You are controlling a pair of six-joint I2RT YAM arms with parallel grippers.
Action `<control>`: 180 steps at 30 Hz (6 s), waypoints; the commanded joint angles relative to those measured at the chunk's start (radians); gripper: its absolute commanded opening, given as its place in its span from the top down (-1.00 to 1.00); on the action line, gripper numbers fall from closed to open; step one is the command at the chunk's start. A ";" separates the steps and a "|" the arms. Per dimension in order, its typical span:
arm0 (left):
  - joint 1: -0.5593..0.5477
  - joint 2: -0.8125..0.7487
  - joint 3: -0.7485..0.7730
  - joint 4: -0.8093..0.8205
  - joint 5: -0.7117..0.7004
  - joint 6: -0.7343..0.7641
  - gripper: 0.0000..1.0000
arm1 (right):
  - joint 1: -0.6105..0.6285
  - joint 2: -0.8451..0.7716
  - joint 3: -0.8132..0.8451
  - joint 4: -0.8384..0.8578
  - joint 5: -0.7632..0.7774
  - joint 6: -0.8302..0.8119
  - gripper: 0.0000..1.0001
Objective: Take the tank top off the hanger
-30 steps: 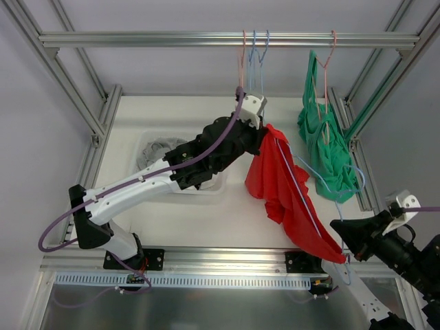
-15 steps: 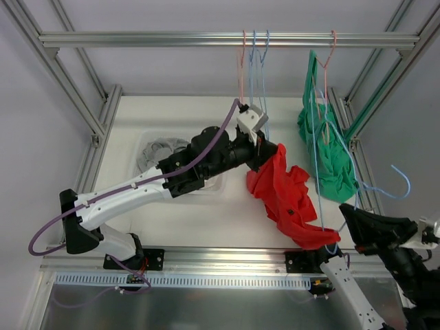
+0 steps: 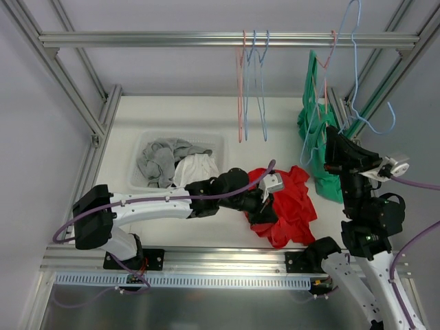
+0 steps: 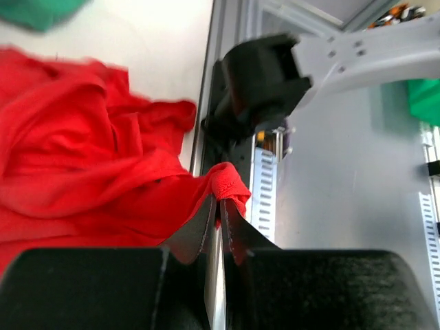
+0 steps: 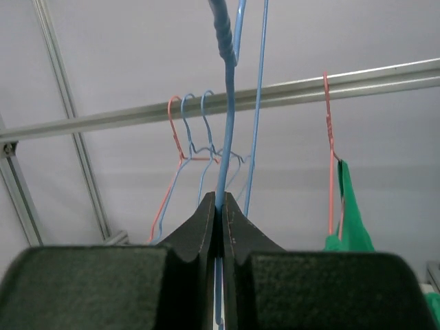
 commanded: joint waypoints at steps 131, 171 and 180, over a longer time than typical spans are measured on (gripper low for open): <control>0.469 -0.274 0.604 -0.690 -1.073 0.060 1.00 | -0.012 0.020 0.808 -1.265 -0.288 0.010 -0.99; 0.780 -0.139 0.098 -0.408 -0.852 -0.281 1.00 | -0.012 0.029 0.731 -1.208 -0.345 0.016 -0.99; 0.783 -0.080 -0.272 -0.405 -0.924 -0.681 1.00 | -0.012 0.138 0.670 -1.199 -0.314 0.019 -0.99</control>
